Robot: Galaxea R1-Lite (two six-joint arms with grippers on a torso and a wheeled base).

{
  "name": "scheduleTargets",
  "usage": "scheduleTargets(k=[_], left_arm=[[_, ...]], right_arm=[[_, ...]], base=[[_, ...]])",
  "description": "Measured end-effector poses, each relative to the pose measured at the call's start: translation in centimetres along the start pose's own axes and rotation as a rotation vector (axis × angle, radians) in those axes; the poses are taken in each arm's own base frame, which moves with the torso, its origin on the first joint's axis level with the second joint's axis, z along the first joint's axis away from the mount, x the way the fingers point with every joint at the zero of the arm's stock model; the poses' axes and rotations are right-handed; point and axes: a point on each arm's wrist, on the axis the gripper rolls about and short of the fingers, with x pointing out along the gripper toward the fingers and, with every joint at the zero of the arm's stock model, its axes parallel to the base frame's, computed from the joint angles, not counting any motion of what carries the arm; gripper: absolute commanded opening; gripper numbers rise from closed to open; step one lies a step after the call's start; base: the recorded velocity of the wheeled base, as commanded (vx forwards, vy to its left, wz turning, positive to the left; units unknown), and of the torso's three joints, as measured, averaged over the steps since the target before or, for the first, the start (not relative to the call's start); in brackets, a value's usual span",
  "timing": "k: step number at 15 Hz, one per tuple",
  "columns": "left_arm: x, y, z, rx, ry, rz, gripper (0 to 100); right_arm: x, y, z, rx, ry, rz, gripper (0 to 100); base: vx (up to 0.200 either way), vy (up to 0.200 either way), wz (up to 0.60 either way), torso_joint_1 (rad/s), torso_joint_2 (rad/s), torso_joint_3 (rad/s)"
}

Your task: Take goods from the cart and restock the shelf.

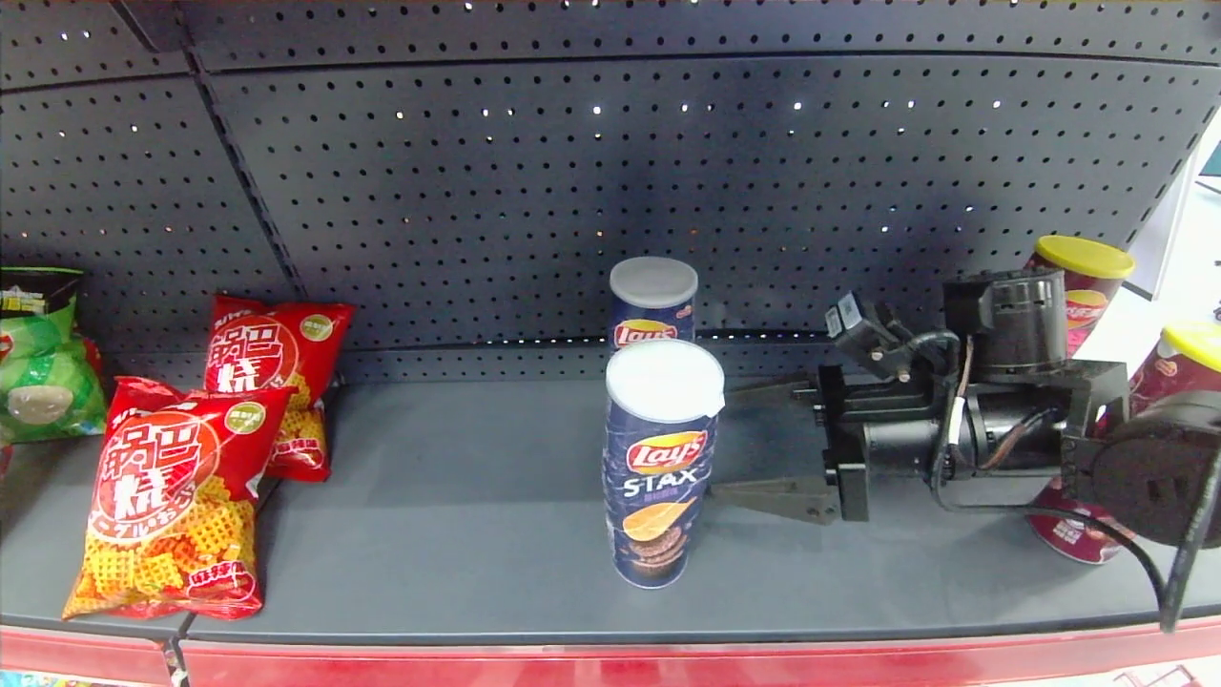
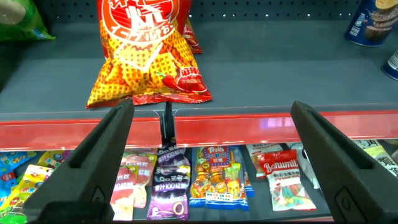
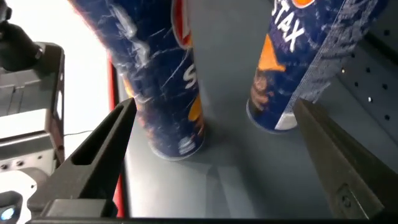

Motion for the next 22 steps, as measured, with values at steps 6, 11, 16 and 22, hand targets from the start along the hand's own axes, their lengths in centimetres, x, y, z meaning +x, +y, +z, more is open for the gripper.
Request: scheduleTargets(k=[6, 11, 16, 22], left_arm=[[0.0, 0.0, 0.0, -0.001, 0.000, -0.001, 100], [0.0, 0.0, 0.0, -0.001, 0.000, 0.000, 100], [0.0, 0.0, 0.0, -0.001, 0.000, 0.000, 100], [0.0, 0.0, 0.0, -0.001, 0.000, 0.000, 100]], right_arm=[[-2.5, 2.6, 0.2, -0.003, -0.008, -0.007, 100], [-2.1, 3.0, 1.0, -0.030, -0.026, 0.015, 100], [1.0, 3.0, 2.4, -0.066, -0.048, 0.097, 100], [2.5, 3.8, 2.0, -0.054, -0.033, 0.161, 100]], base=[[0.000, 0.000, 0.00, 0.000, 0.00, 0.000], [0.000, 0.000, 0.00, 0.000, 0.00, 0.000], [0.000, 0.000, 0.00, 0.000, 0.00, 0.000], [0.000, 0.000, 0.00, 0.000, 0.00, 0.000]])
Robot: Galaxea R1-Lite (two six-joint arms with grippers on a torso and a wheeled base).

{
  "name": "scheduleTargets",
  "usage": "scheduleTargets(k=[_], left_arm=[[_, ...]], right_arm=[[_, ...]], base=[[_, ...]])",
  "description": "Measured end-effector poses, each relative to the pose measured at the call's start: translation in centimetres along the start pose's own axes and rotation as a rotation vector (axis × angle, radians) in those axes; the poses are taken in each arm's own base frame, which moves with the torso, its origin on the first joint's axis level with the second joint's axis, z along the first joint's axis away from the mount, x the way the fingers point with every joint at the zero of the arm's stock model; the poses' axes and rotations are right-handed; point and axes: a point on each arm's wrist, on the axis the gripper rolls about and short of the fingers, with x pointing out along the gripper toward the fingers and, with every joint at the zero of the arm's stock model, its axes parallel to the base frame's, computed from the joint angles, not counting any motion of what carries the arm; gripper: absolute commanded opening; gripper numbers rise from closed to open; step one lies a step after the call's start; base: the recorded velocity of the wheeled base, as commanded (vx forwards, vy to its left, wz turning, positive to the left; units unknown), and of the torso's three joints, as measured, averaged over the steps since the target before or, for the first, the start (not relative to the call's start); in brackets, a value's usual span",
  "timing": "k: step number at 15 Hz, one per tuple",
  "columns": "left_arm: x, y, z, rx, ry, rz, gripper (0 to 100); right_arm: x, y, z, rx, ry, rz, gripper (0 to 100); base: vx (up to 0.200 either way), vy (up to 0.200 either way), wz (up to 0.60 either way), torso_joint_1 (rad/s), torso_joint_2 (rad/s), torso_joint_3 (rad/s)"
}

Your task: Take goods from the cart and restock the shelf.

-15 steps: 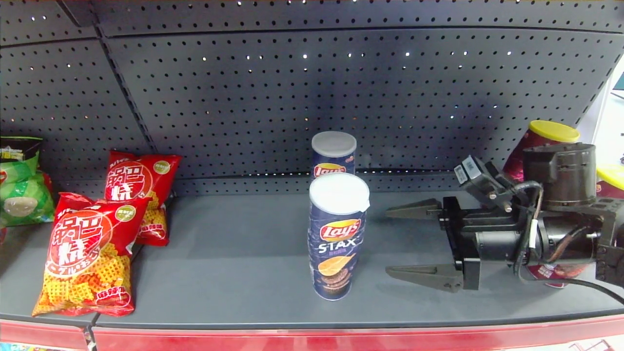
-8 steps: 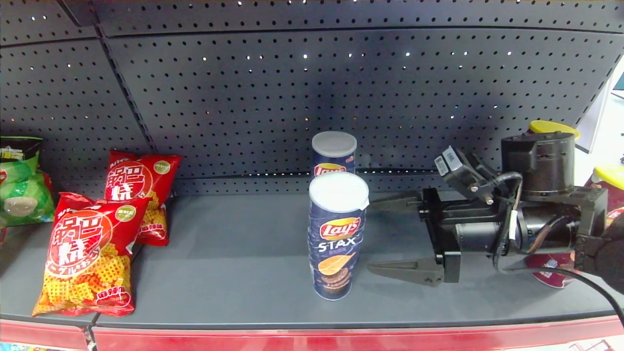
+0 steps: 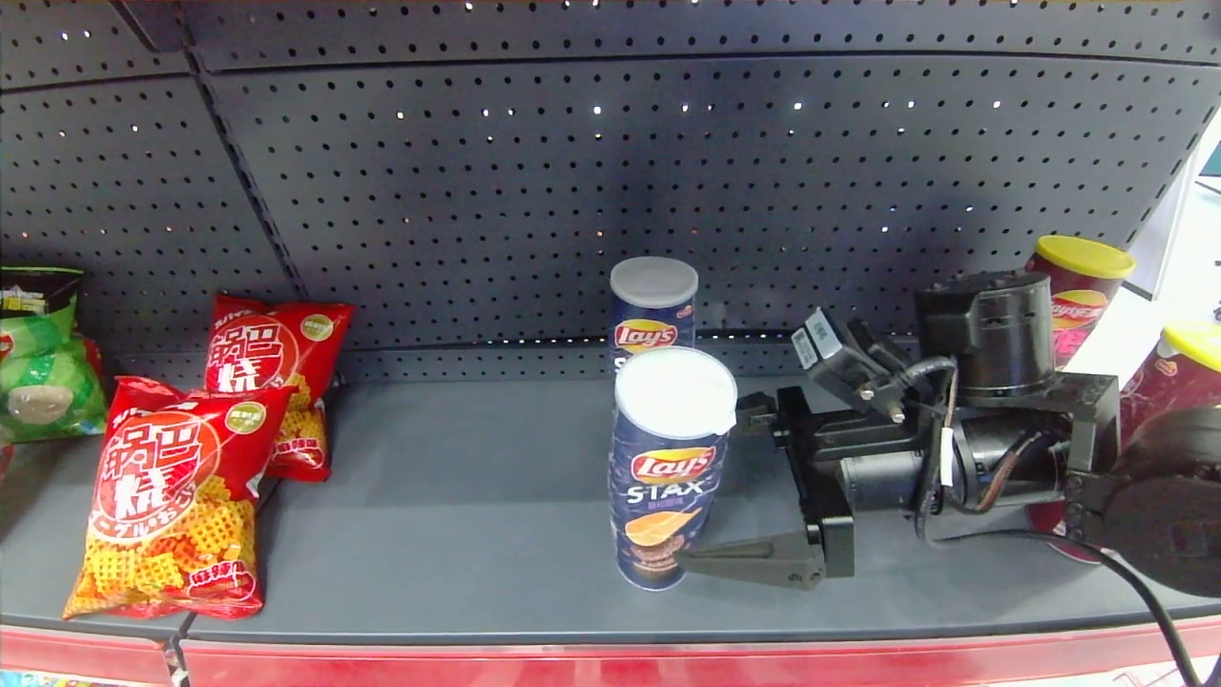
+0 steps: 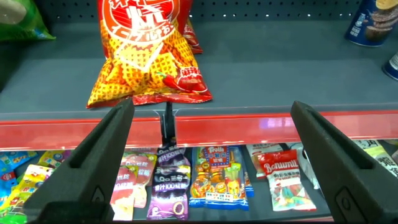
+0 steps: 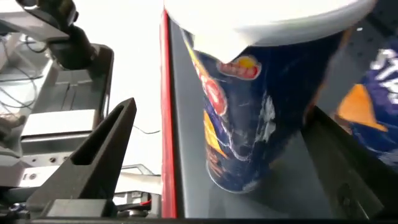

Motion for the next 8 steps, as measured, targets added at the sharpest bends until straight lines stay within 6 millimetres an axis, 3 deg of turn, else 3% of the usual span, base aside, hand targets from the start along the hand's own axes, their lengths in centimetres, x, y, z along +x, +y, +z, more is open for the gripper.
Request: scheduleTargets(k=[8], left_arm=[[0.00, 0.00, 0.00, 0.000, 0.000, 0.000, 100]], right_arm=[[-0.17, -0.06, -0.55, 0.015, 0.012, -0.008, 100]], base=[[0.000, 0.000, 0.00, 0.000, 0.00, 0.000]])
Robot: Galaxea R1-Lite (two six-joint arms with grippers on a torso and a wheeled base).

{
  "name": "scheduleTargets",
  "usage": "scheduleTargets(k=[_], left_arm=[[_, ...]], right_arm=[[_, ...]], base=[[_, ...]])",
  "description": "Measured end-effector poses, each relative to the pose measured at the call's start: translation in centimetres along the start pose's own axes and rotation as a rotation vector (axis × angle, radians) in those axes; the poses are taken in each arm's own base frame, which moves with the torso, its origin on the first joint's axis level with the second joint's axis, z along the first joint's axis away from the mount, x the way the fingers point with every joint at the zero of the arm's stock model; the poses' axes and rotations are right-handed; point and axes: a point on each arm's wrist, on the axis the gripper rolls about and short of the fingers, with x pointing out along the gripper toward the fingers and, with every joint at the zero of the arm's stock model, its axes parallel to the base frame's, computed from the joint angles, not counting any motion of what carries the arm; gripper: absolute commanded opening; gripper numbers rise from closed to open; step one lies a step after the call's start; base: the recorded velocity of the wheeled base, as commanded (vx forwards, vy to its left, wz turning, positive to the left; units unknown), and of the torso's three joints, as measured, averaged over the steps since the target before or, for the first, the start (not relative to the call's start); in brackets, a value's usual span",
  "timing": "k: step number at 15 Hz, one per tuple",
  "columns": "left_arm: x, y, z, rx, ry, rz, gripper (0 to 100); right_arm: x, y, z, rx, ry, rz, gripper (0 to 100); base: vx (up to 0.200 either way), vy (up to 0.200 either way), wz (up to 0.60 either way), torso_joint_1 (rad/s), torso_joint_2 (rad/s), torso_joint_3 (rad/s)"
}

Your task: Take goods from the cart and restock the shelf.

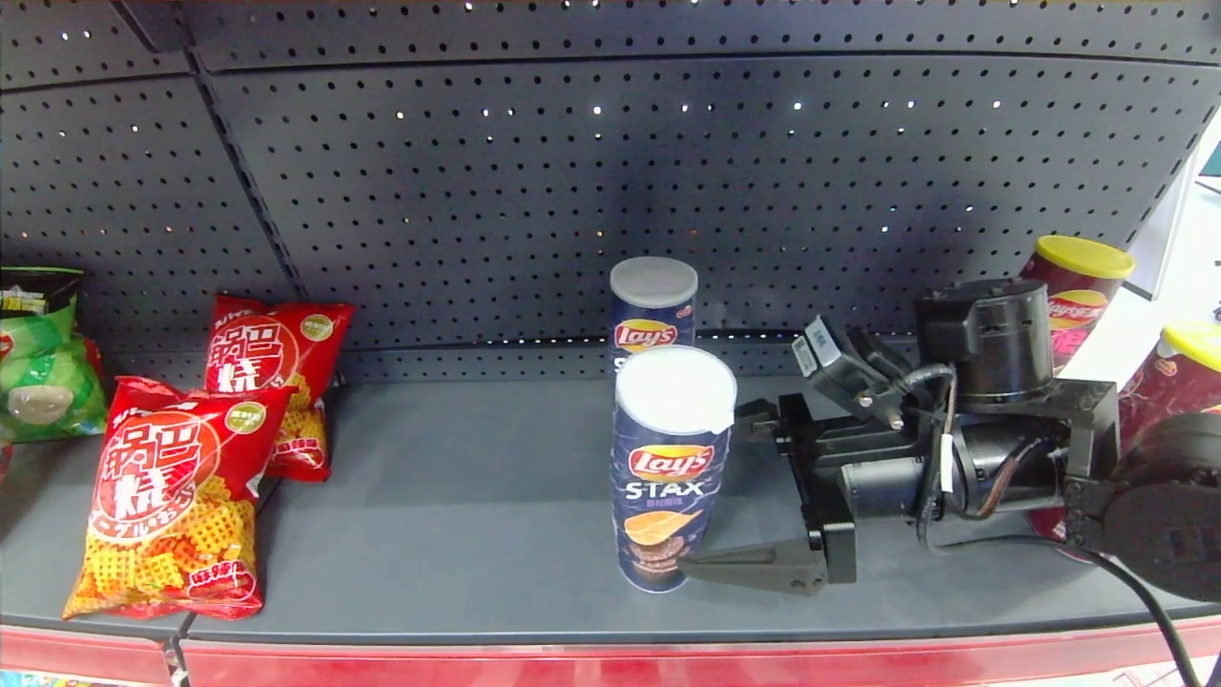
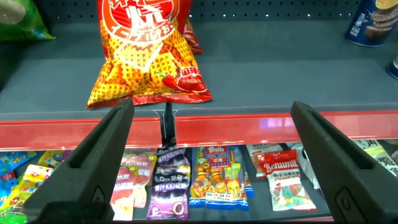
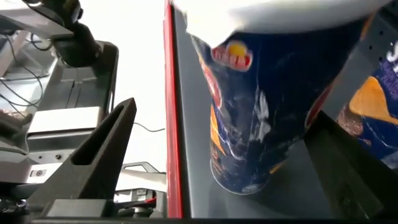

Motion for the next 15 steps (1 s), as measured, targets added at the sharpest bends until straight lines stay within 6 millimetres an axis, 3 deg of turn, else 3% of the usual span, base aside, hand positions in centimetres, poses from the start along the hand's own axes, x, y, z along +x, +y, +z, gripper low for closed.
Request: scheduleTargets(k=[5, 9, 12, 15], left_arm=[[0.0, 0.0, 0.0, 0.000, 0.000, 0.000, 100], [0.0, 0.0, 0.0, 0.000, 0.000, 0.000, 100], [0.0, 0.0, 0.0, 0.000, 0.000, 0.001, 100], [0.0, 0.0, 0.0, 0.000, 0.000, 0.000, 100]], right_arm=[[-1.3, -0.9, -0.7, 0.025, 0.011, -0.056, 100], [-3.1, -0.4, -1.2, 0.043, 0.017, -0.096, 100], [-6.5, 1.4, 0.0, 0.002, -0.025, -0.171, 100], [-10.9, 5.2, 2.2, -0.053, -0.118, -0.263, 100]], base=[[0.000, 0.000, 0.00, 0.000, 0.00, 0.000], [0.000, 0.000, 0.00, 0.000, 0.00, 0.000], [0.000, 0.000, 0.00, 0.000, 0.00, 0.000], [0.000, 0.000, 0.00, 0.000, 0.00, 0.000]])
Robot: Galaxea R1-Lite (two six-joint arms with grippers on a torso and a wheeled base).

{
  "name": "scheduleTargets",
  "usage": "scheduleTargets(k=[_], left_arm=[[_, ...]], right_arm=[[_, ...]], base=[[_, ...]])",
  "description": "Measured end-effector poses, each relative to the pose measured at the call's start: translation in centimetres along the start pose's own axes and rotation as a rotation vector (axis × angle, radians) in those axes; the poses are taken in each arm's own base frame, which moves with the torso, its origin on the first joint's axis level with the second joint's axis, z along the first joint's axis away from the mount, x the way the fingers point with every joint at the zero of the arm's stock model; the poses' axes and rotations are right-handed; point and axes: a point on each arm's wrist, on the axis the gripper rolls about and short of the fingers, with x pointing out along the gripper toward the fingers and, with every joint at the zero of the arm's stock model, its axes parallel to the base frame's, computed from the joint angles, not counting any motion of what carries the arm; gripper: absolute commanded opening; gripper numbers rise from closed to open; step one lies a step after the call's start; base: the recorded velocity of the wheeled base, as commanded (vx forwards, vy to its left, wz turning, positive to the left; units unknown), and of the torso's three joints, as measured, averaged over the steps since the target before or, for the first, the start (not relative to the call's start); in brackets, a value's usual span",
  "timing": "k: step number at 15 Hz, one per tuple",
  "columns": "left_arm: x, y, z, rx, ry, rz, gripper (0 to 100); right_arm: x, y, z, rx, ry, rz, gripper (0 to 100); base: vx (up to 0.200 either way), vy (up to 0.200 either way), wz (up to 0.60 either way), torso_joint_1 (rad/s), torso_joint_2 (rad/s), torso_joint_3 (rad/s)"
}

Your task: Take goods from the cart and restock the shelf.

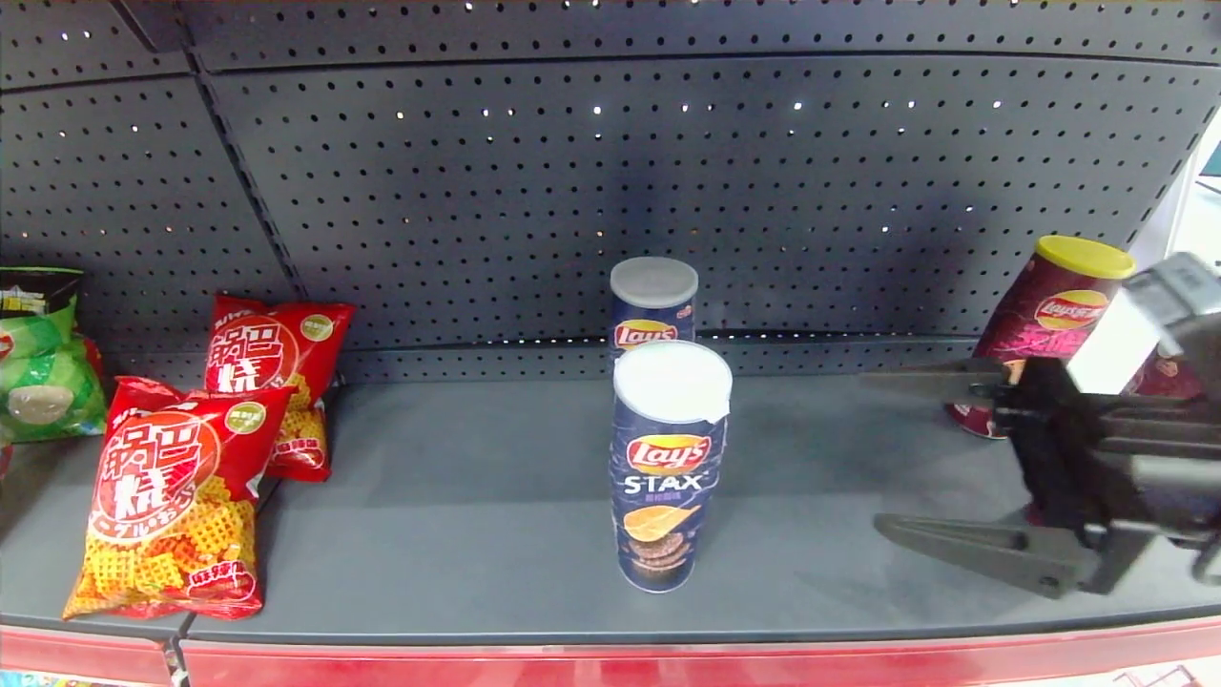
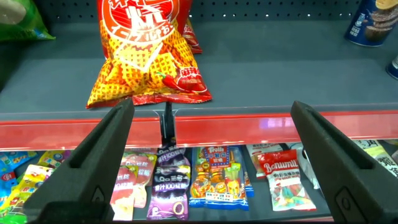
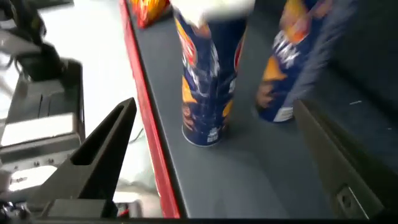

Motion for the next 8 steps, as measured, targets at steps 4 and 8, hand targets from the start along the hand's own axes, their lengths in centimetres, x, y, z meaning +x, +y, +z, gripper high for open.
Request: scheduleTargets(k=[4, 8], left_arm=[[0.0, 0.0, 0.0, 0.000, 0.000, 0.000, 100], [0.0, 0.0, 0.0, 0.000, 0.000, 0.000, 100]], right_arm=[[-7.6, 6.6, 3.2, -0.023, -0.222, -0.178, 100], [-13.2, 12.8, -0.1, 0.019, -0.469, -0.688, 100]], base=[[0.000, 0.000, 0.00, 0.000, 0.00, 0.000], [0.000, 0.000, 0.00, 0.000, 0.00, 0.000]])
